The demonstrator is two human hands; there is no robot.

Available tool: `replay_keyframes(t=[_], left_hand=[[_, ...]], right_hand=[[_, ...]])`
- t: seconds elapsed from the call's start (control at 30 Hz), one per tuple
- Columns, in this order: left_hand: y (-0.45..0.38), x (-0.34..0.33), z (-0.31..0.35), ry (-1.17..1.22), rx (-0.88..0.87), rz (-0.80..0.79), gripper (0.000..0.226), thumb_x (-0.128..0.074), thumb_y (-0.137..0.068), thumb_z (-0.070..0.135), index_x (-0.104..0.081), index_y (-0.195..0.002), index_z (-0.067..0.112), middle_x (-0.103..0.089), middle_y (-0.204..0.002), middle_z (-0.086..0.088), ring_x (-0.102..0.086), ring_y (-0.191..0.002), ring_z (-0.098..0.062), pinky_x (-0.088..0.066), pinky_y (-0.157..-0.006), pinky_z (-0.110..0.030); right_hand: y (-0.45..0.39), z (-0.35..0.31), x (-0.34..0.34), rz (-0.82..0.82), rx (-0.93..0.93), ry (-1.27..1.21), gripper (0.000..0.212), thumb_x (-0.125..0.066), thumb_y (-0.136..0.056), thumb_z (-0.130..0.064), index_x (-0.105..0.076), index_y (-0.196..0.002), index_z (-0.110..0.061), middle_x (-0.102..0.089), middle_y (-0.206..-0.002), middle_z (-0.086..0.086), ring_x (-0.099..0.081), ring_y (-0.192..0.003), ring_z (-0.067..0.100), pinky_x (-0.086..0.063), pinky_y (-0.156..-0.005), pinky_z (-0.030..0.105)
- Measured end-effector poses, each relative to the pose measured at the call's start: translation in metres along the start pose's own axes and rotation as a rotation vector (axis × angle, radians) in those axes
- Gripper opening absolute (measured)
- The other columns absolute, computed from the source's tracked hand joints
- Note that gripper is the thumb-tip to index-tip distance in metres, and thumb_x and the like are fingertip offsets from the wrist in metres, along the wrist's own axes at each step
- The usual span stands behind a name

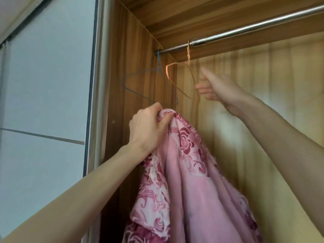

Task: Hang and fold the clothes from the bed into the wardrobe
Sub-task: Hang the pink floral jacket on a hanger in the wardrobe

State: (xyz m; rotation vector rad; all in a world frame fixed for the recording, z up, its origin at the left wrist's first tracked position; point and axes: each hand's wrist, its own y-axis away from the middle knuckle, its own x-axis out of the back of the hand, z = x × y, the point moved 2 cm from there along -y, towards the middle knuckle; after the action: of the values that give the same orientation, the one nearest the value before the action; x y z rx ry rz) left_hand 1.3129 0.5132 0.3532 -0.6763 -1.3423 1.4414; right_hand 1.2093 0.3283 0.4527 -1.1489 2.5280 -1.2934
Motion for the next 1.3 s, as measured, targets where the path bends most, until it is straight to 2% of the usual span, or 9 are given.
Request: replay_keyframes(t=[0.17, 0.27, 0.37, 0.6, 0.77, 0.9, 1.0, 1.17, 1.3], left_hand=[[0.003, 0.000, -0.010, -0.036, -0.021, -0.028, 0.031, -0.062, -0.100, 0.050, -0.049, -0.081, 0.029, -0.056, -0.068, 0.012, -0.050, -0.062, -0.006, -0.028, -0.053, -0.024], [0.004, 0.001, -0.017, -0.020, -0.014, -0.045, 0.033, -0.062, -0.099, 0.052, -0.052, -0.081, 0.026, -0.059, -0.069, 0.009, -0.056, -0.067, -0.015, -0.031, -0.056, -0.032], [0.004, 0.003, -0.021, -0.001, -0.029, -0.063, 0.034, -0.062, -0.099, 0.052, -0.052, -0.081, 0.026, -0.059, -0.069, 0.009, -0.057, -0.067, -0.013, -0.034, -0.054, -0.030], [0.001, -0.001, -0.029, 0.051, -0.063, -0.080, 0.036, -0.063, -0.098, 0.054, -0.050, -0.078, 0.028, -0.058, -0.065, 0.008, -0.059, -0.065, -0.013, -0.045, -0.059, -0.035], [0.002, -0.002, -0.030, 0.074, -0.072, -0.076, 0.039, -0.063, -0.098, 0.054, -0.046, -0.075, 0.028, -0.057, -0.064, 0.007, -0.058, -0.064, -0.015, -0.044, -0.057, -0.035], [0.002, 0.000, -0.028, 0.080, -0.079, -0.077, 0.039, -0.062, -0.099, 0.054, -0.048, -0.075, 0.026, -0.057, -0.065, 0.007, -0.057, -0.065, -0.014, -0.036, -0.056, -0.033], [0.002, 0.000, -0.028, 0.079, -0.074, -0.075, 0.040, -0.061, -0.098, 0.055, -0.048, -0.076, 0.024, -0.057, -0.066, 0.006, -0.058, -0.066, -0.020, -0.040, -0.058, -0.036], [0.003, 0.001, -0.026, 0.061, -0.065, -0.087, 0.041, -0.060, -0.098, 0.056, -0.048, -0.077, 0.023, -0.059, -0.069, 0.006, -0.058, -0.072, -0.025, -0.033, -0.058, -0.036], [0.002, 0.001, -0.027, 0.067, -0.061, -0.088, 0.041, -0.061, -0.097, 0.057, -0.051, -0.080, 0.021, -0.059, -0.070, 0.005, -0.059, -0.075, -0.029, -0.036, -0.060, -0.037]], right_hand=[[-0.053, -0.053, -0.066, -0.080, -0.284, -0.195, 0.049, -0.063, -0.099, -0.049, -0.052, -0.136, -0.019, -0.069, -0.120, 0.016, -0.069, -0.097, 0.020, -0.056, -0.084, 0.030], [-0.064, -0.058, -0.087, -0.086, -0.383, -0.225, 0.013, -0.060, -0.102, -0.030, -0.061, -0.108, -0.019, -0.076, -0.074, 0.003, -0.067, -0.074, 0.011, -0.053, -0.079, 0.027], [-0.071, -0.056, -0.089, 0.001, -0.453, -0.354, 0.025, -0.054, -0.104, -0.024, -0.059, -0.080, -0.017, -0.057, -0.044, -0.007, -0.054, -0.054, 0.006, -0.046, -0.058, 0.022], [-0.078, -0.052, -0.097, 0.057, -0.430, -0.078, 0.043, -0.054, -0.099, -0.058, -0.055, -0.110, -0.016, -0.073, -0.098, 0.001, -0.061, -0.067, 0.012, -0.044, -0.054, 0.025], [-0.079, -0.055, -0.119, -0.024, -0.464, -0.257, 0.049, -0.059, -0.103, -0.044, -0.052, -0.140, -0.012, -0.069, -0.130, 0.013, -0.071, -0.106, 0.019, -0.043, -0.057, 0.028], [-0.085, -0.064, -0.122, -0.048, -0.508, -0.469, 0.032, -0.057, -0.104, -0.042, -0.051, -0.097, -0.012, -0.078, -0.110, 0.011, -0.074, -0.097, 0.019, -0.043, -0.066, 0.029], [-0.092, -0.070, -0.125, -0.042, -0.517, -0.542, 0.025, -0.065, -0.099, -0.040, -0.062, -0.101, -0.015, -0.079, -0.090, -0.002, -0.070, -0.086, 0.014, -0.044, -0.076, 0.031], [-0.103, -0.068, -0.120, 0.106, -0.536, -0.373, 0.030, -0.056, -0.101, -0.022, -0.058, -0.072, -0.018, -0.043, -0.041, -0.008, -0.045, -0.045, 0.006, -0.041, -0.050, 0.016], [-0.103, -0.063, -0.104, 0.132, -0.419, -0.181, 0.028, -0.050, -0.101, -0.018, -0.056, -0.073, -0.018, -0.049, -0.057, -0.006, -0.049, -0.048, 0.007, -0.043, -0.043, 0.012]])
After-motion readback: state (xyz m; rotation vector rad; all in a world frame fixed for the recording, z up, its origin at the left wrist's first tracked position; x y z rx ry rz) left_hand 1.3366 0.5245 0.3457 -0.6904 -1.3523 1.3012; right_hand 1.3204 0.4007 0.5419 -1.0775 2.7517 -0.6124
